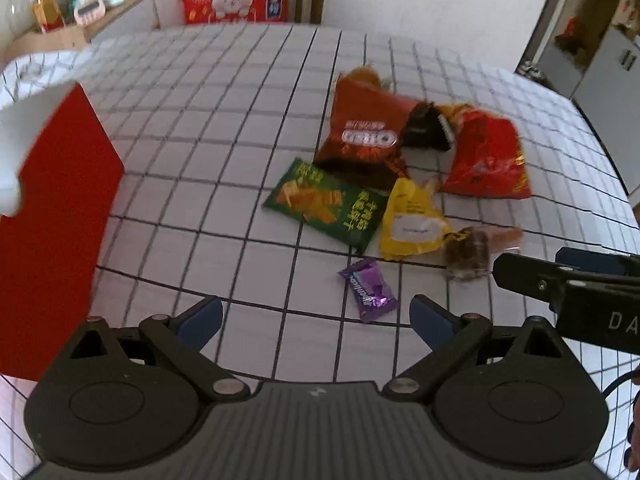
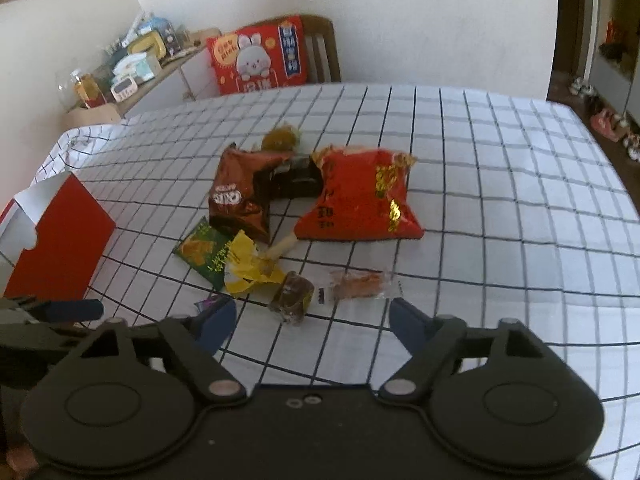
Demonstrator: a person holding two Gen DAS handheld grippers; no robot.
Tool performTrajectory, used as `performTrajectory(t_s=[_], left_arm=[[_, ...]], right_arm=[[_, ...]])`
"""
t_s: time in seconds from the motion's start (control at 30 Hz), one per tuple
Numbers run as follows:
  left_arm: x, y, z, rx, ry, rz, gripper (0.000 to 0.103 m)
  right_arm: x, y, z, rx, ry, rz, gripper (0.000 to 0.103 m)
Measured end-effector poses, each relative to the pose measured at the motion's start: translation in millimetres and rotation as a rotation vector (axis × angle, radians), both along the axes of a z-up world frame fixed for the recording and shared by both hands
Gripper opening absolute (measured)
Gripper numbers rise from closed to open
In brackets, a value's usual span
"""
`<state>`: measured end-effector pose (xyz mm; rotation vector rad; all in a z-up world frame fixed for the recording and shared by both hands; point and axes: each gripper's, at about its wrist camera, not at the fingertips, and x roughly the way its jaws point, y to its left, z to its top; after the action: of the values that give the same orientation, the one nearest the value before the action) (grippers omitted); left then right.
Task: Organize snacks
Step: 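Grasp the purple candy with left tool while right tool grasps brown chocolate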
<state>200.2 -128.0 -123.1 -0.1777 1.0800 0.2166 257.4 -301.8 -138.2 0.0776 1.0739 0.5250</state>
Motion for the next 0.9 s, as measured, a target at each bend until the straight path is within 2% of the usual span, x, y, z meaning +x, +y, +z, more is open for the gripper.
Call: performTrajectory(t_s=[0.23, 0.27, 0.33, 0.5, 0.63, 0.7, 0.77, 0.8, 0.87, 0.9], left_arm=[[15.5, 1.6, -19.9, -0.022, 0.056, 0.004, 0.092], [17.1, 1.6, -21.3, -0.025, 0.057, 0.008, 0.087], [21.0, 1.5, -23.2, -0.037, 0.062, 0.008, 0.082], [28.0, -4.2, -23.6, -0.032, 0.054, -0.005, 0.080], [31.1, -10.8, -23.6, -0.006, 0.050, -0.019, 0.067], [31.1, -14.7, -23.4, 0.013, 0.042, -0.027, 0.058], [31.1, -16.9, -23.1, 0.029, 0.033, -0.034, 0.044], [30.9, -16.2, -22.7, 0.029, 0.030, -0.034, 0.042], [29.2, -14.5, -22.2, 0.031, 0.023, -0.033, 0.029], [28.5, -13.0, -22.2, 0.027, 0.019, -0.030, 0.026]], right_arm=[[21.9, 8.8, -14.3, 0.053, 0.117, 0.023, 0.072], [23.7, 11.1, -15.8, 0.058, 0.131, 0.024, 0.071], [26.5, 15.6, -18.8, 0.057, 0.147, 0.023, 0.063], [28.9, 24.8, -26.7, 0.051, 0.176, 0.003, 0.050], [28.5, 29.8, -29.5, 0.041, 0.184, 0.000, 0.039], [28.1, 32.0, -30.0, 0.030, 0.180, -0.001, 0.036], [27.7, 32.1, -30.6, 0.025, 0.180, -0.008, 0.030], [27.4, 31.5, -30.9, 0.026, 0.181, -0.011, 0.028], [26.8, 29.6, -30.7, 0.035, 0.183, -0.019, 0.027], [26.6, 29.1, -30.5, 0.034, 0.182, -0.022, 0.027]])
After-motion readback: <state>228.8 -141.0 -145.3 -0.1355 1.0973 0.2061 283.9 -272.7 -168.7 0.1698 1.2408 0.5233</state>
